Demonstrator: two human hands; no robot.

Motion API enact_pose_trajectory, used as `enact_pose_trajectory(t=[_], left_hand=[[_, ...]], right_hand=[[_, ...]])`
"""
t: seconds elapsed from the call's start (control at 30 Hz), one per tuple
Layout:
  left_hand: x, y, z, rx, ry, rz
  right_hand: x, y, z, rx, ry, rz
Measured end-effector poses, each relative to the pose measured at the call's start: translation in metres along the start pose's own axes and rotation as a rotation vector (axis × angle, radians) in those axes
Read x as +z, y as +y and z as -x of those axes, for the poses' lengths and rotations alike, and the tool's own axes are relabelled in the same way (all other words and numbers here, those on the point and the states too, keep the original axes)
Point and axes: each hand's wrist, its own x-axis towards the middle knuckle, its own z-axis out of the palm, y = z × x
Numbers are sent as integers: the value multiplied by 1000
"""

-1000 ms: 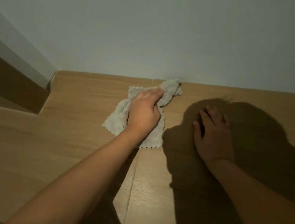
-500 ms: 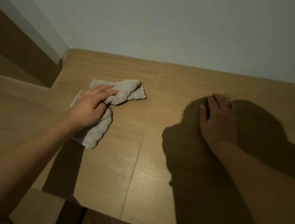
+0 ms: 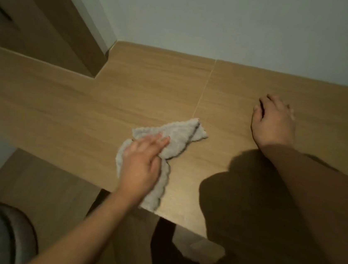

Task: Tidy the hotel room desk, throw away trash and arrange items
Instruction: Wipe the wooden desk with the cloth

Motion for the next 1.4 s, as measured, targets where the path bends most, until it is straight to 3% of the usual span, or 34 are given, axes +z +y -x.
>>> enact_pose_trajectory(t=[0.13, 0.2, 0.37, 0.47, 0.53, 0.63, 0.8, 0.93, 1.0, 1.07, 1.17, 1.3, 1.4], left_hand=[[46, 79, 60, -18, -21, -90], [53, 94, 66, -35, -6, -23], [4, 53, 0, -215, 216, 146], [-16, 6, -58, -423, 286, 105], [-6, -3, -74, -461, 270, 9], [26, 25, -68, -285, 226, -83], [66, 104, -10, 13, 23, -42], [62, 113, -14, 193, -45, 77], [47, 92, -52, 135, 102, 126], [25, 66, -103, -101, 214, 110], [31, 61, -152, -368, 216, -55], [80, 116, -158, -42, 96, -62], [92, 138, -191, 79, 1, 4]], right_hand=[[-13, -1, 15, -8, -25, -56], [-23, 5, 23, 10, -31, -64], [-39, 48, 39, 39, -80, 46], [-34, 58, 40, 71, -108, 52], [-30, 56, 37, 96, -109, 49], [-27, 60, 35, 98, -73, 51], [-22, 63, 32, 74, -53, 71], [-22, 64, 34, 64, -25, 27], [-22, 64, 35, 53, -1, 22], [-21, 65, 36, 58, 9, 31], [-19, 67, 36, 60, 3, 48], [-19, 67, 36, 73, 11, 23], [-17, 66, 37, 96, -3, 34]])
